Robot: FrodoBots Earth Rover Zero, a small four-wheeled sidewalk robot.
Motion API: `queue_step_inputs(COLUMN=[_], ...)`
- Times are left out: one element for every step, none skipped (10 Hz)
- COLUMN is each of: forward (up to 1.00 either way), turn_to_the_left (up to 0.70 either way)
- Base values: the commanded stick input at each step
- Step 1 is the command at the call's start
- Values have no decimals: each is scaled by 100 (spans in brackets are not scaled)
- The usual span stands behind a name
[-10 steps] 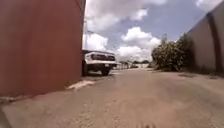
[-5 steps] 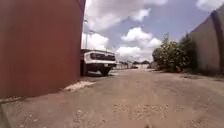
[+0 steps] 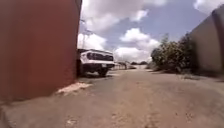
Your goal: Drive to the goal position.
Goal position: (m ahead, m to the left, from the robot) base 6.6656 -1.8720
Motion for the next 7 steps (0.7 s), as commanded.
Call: queue_step_inputs(forward=[60, 60, 60, 60, 60, 60, 60], turn_to_the_left=[-15, -15, -15, -15, -15, -15, -15])
